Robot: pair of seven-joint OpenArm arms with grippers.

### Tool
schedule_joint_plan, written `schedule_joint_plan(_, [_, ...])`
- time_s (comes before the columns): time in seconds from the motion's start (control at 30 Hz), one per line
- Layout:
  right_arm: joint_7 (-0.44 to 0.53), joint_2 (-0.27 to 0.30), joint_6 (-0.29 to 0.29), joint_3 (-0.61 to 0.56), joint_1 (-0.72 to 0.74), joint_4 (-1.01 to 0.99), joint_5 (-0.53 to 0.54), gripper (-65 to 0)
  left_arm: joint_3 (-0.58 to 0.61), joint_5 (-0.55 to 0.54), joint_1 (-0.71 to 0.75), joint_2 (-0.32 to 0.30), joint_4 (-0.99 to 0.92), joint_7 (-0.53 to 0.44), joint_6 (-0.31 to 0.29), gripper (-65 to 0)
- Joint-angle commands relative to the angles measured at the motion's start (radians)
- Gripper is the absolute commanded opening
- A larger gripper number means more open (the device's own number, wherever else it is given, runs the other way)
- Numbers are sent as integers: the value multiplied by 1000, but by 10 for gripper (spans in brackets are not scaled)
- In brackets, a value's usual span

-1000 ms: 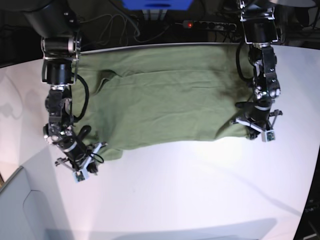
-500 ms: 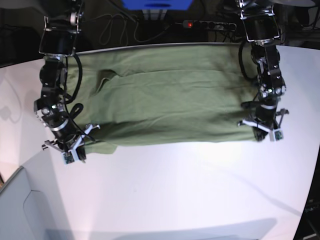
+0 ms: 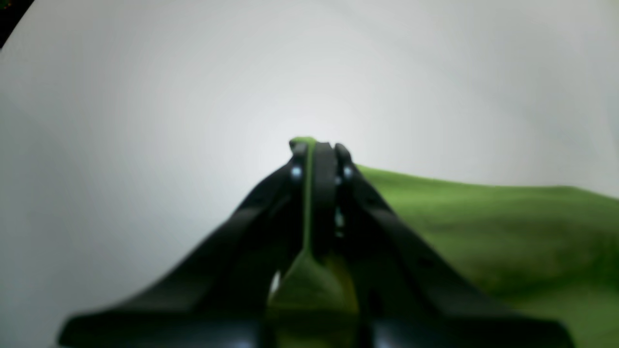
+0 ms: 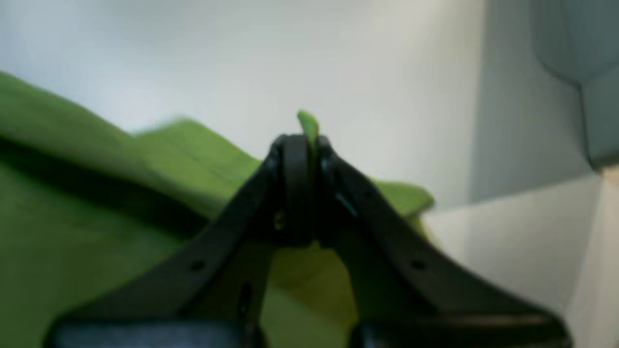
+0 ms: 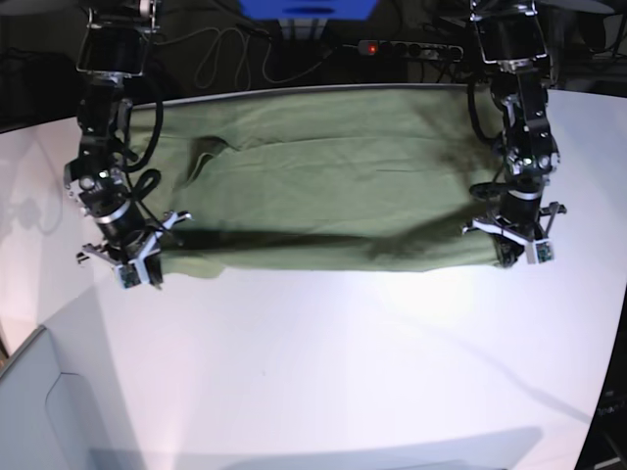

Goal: Fold the T-shirt properly
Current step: 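Lift the opposite edge with both grippers and fold it over toward the gripped edge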

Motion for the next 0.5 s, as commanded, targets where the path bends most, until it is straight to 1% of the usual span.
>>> schedule_joint_plan(0.0, [29,10,-1,5,13,23,10,-650,-6,-2,2,-12,34,-25,1,-650])
schedule_joint_plan(0.1, [31,10,0,25,-11,26,10,-650,-6,-4,32,-10,54,-26,1,-650])
schedule_joint_plan(0.3, [32,10,0,42,-53,32,11,-650,-6,2,52,22,54,-31,1,-650])
schedule_joint_plan(0.37, [32,7,0,42,-74,59,11,-650,-4,2,60,23,49,-74,1,-650])
schedule_joint_plan(0.47, [32,-19,0,42,-100,103,11,-650,3,4,77,23,43,-134,1,-650])
